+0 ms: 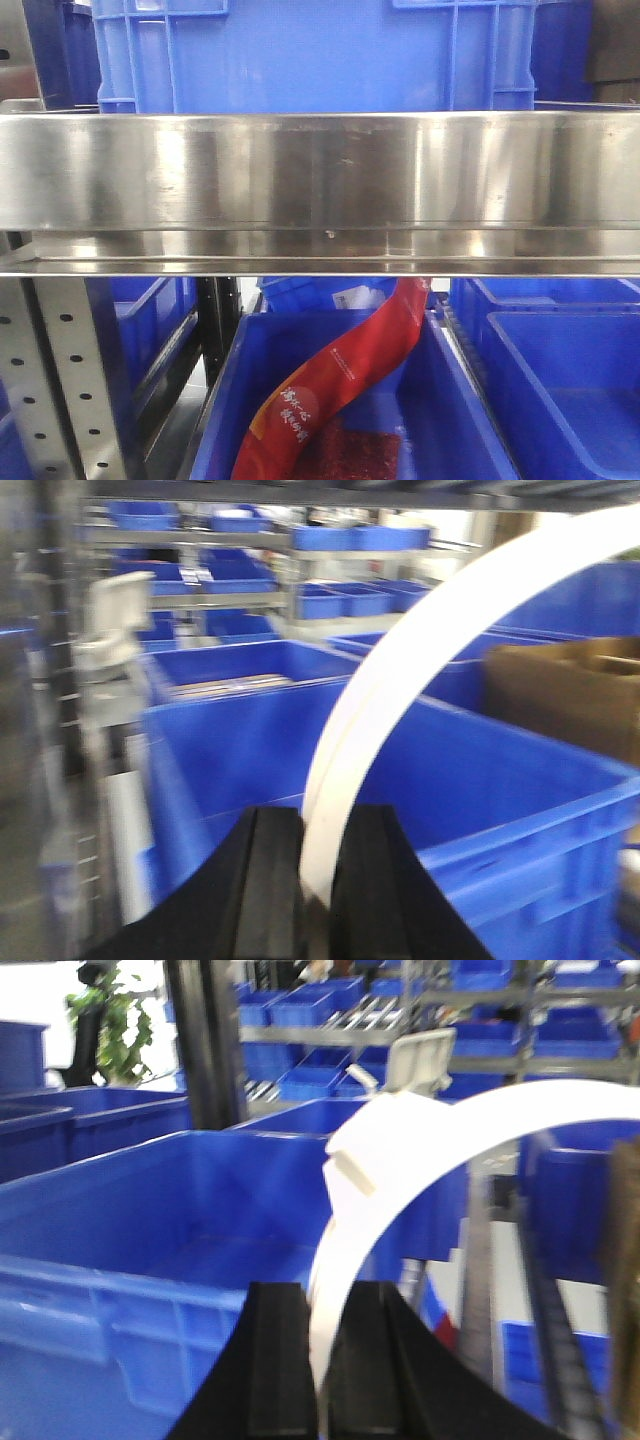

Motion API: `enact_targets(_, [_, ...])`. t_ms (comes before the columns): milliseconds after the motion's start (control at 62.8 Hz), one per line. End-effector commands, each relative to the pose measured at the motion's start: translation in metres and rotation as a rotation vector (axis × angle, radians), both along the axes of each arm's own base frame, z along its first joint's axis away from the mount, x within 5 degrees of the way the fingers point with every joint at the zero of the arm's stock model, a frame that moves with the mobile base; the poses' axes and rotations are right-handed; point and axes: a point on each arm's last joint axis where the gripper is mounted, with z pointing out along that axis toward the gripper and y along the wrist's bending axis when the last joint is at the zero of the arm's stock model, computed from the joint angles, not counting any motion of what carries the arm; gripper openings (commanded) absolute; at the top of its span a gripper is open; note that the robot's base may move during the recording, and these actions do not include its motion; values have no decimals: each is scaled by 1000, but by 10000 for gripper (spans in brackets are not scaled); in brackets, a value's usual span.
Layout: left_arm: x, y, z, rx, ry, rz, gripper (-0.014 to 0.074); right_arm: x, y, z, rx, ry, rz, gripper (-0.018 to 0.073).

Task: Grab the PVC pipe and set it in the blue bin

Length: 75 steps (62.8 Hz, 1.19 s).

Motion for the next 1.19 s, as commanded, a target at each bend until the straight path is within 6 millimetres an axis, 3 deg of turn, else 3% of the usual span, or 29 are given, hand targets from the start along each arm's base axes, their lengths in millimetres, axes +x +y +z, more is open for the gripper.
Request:
enact_targets(0, [25,-21,8,-13,-21,-34,-111,27,17,13,4,-15,52,-169])
enact_targets(271, [107,-67,26,-92,-8,-44,-111,94,66,25,-10,29,149,-169])
enact_targets(478, [155,-94,9,-76,22,-43,-111,135,83,19,7,-24,158,-169])
enact_targets(621, [164,-99,0,-68,38,-42,-92,147,88,7,-2,3,159,-169])
enact_targets(717, [164,-99,-1,-62,48,-42,28,148,90,5,9,11,160,-131])
enact_targets(781, [164,-99,-2,-59,55,-42,136,148,90,5,15,10,160,-62])
enact_targets(924, [164,-99,-3,-53,67,-42,337,149,90,3,9,32,159,201])
enact_targets(1036, [164,-99,-3,-53,67,-42,373,149,89,1,1,56,157,307])
enact_targets(1179, [164,-99,-3,-53,67,-42,372,148,89,-1,-5,75,156,307])
